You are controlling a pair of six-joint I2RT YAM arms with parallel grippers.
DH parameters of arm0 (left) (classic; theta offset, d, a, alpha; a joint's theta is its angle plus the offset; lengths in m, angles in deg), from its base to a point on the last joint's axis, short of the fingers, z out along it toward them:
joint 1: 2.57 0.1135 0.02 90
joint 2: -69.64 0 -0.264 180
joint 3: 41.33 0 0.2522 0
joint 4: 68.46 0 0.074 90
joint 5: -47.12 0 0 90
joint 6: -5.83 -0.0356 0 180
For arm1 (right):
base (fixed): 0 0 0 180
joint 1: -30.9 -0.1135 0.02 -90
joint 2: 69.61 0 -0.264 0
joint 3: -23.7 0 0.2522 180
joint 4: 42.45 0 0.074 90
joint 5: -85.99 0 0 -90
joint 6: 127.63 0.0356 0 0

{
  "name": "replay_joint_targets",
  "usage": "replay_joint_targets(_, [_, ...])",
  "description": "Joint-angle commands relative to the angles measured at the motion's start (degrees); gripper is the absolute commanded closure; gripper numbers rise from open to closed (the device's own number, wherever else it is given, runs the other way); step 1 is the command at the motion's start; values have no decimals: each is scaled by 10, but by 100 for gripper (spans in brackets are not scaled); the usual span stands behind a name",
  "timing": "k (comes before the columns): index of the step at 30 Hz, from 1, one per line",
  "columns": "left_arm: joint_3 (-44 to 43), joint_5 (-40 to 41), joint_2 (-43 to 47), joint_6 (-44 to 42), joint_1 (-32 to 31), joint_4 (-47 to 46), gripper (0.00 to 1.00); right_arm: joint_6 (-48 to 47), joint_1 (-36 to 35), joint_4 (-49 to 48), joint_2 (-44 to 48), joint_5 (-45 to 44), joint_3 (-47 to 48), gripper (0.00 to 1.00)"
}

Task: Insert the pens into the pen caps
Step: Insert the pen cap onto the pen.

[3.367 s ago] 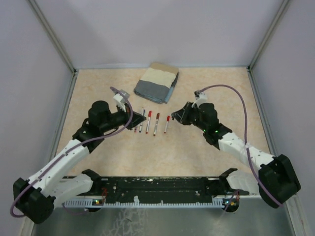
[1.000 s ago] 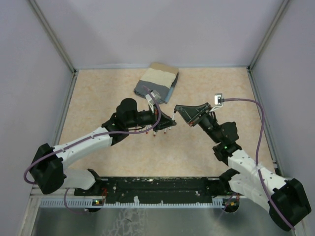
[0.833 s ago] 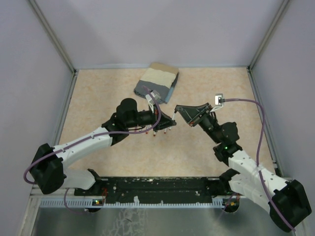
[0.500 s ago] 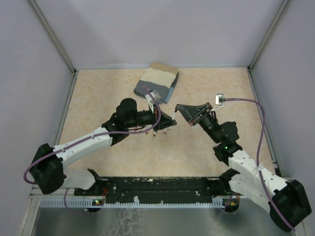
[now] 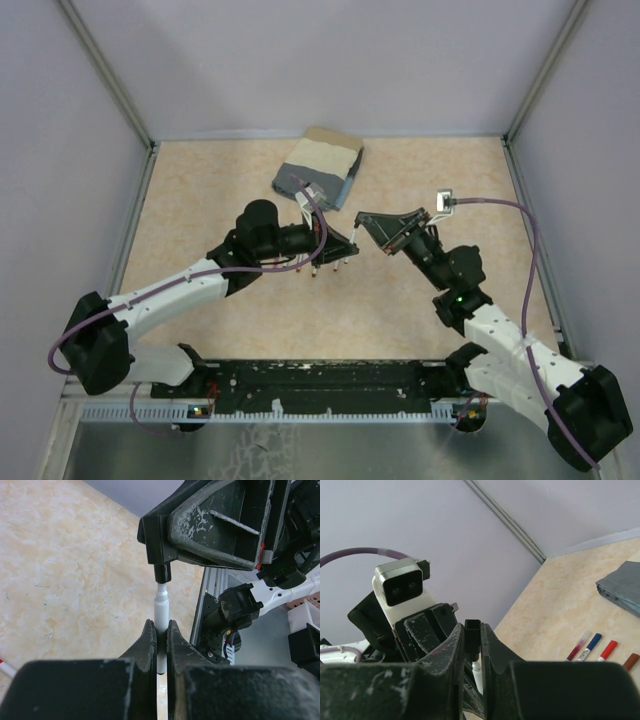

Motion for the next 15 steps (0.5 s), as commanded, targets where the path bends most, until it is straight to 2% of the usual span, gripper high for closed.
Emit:
replay_joint_targets(1, [-12,-1,1,-6,-4,-21,100,-23,1,2,14,5,29,100])
replay_joint_targets(15, [-10,3,0,-6,-4,-22,100,-40,1,34,19,58,29,100])
